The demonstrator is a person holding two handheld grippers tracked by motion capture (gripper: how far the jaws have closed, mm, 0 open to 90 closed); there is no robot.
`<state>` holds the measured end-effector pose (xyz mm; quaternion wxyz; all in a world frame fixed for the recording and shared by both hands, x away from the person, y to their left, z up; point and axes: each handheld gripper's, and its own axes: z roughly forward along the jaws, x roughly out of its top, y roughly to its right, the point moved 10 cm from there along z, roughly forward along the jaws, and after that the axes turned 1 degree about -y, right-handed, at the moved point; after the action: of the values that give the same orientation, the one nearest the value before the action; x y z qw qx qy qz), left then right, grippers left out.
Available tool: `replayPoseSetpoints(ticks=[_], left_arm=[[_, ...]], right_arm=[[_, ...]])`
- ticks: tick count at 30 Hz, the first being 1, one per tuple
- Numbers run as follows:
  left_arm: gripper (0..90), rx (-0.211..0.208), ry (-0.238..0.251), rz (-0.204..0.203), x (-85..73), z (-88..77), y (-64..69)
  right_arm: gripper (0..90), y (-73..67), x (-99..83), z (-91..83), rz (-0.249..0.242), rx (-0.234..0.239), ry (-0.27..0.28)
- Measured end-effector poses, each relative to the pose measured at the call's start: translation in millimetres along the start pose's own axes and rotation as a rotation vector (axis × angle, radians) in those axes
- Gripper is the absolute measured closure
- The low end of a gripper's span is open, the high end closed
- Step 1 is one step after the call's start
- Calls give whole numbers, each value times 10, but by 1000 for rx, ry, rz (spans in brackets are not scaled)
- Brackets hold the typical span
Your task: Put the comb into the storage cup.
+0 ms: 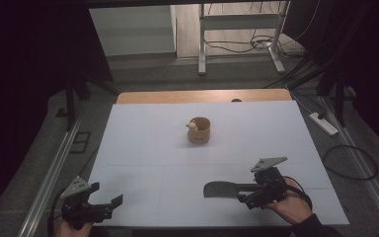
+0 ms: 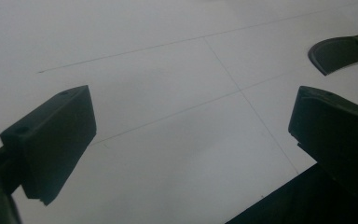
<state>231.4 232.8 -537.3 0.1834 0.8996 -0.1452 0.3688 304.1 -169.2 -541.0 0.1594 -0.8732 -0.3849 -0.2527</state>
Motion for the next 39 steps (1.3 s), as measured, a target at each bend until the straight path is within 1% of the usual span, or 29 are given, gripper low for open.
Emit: replayPoseSetpoints(ticks=[12, 18, 20, 23, 27, 29, 30, 31, 33, 34, 35, 36, 37, 38, 39], left_arm=[[14, 0, -1, -1, -1, 2, 2], [14, 0, -1, 0, -1, 1, 2], [14, 0, -2, 0, -1, 2, 3], [14, 0, -2, 0, -2, 2, 2], [15, 0, -3, 0, -2, 3, 2], [15, 0, -3, -1, -2, 3, 2], [15, 0, -3, 0, -2, 3, 2], [15, 0, -4, 1, -2, 3, 2], [15, -1, -3, 0, -2, 3, 2], [15, -1, -3, 0, -2, 3, 2], [15, -1, -3, 0, -2, 3, 2], [15, -1, -3, 0, -2, 3, 2], [15, -1, -3, 0, -2, 3, 2], [16, -1, -4, 2, -2, 4, 1], [15, -1, -4, 1, -2, 4, 1]], right_arm=[[0, -118, 73, 147, -38, 14, -43], [0, -175, 113, 243, -69, 19, -64], [0, -187, 120, 257, -70, 20, -67], [0, -230, 149, 311, -88, 27, -77], [1, -259, 175, 346, -99, 36, -84], [39, -271, 194, 360, -108, 40, -85], [119, -287, 213, 366, -117, 49, -80], [119, -287, 213, 366, -117, 49, -80], [239, -301, 228, 364, -123, 63, -74], [325, -305, 239, 361, -126, 70, -69], [386, -309, 245, 357, -130, 80, -68], [436, -305, 257, 358, -122, 80, -66], [511, -301, 266, 356, -119, 85, -68], [555, -310, 274, 354, -119, 102, -69], [619, -313, 284, 353, -120, 112, -67]])
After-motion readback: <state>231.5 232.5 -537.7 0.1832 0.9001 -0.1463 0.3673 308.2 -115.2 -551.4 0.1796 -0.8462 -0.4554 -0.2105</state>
